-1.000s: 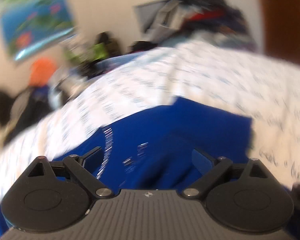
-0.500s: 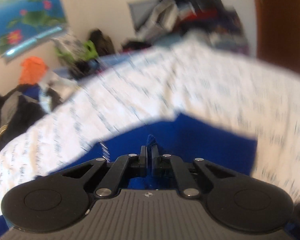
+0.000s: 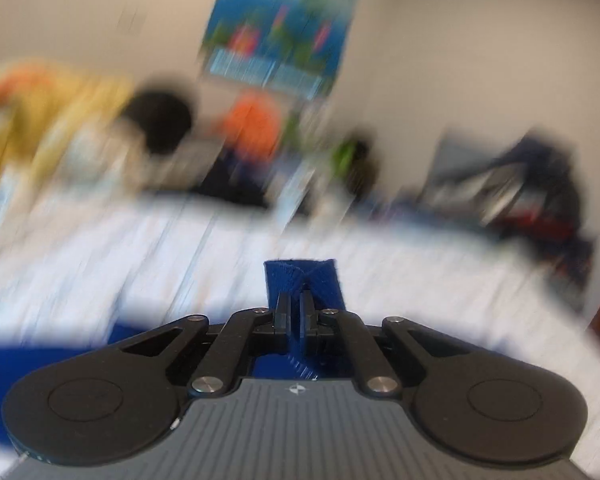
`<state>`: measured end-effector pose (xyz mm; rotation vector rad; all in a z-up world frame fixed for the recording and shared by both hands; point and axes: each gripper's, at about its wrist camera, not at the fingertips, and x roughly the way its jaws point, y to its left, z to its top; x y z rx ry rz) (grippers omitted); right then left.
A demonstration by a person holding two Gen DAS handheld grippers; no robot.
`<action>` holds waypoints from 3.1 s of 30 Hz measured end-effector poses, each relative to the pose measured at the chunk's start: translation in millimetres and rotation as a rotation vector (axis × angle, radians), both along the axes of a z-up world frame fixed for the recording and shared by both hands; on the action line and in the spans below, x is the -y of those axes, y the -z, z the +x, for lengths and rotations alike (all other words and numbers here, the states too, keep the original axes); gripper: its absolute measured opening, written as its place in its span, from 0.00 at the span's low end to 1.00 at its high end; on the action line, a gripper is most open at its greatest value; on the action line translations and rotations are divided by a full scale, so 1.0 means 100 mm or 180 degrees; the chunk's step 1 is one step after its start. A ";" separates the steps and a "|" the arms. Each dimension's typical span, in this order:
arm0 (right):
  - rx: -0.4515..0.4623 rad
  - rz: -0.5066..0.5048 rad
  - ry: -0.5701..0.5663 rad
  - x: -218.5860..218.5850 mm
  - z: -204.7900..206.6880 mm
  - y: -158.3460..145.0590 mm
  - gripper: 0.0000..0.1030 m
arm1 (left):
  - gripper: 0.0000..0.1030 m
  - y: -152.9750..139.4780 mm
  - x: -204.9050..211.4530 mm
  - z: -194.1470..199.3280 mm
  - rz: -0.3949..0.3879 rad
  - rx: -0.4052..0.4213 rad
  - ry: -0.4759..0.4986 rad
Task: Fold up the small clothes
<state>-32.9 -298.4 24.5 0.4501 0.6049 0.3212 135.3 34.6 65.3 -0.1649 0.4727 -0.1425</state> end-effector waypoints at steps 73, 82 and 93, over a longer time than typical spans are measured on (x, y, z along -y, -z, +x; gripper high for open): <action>-0.0012 0.0103 0.0241 0.31 1.48 0.02 1.00 | 0.97 -0.46 0.74 -0.56 -0.0811 0.0035 0.1104; -0.0443 0.1044 0.0311 0.65 1.60 0.01 1.00 | 0.95 0.47 0.23 -0.98 -0.0460 -0.0400 0.0515; -0.1223 0.0340 -0.0182 -0.10 2.20 -0.26 1.00 | 1.00 0.56 -0.14 -0.85 -0.0612 -0.0407 0.0260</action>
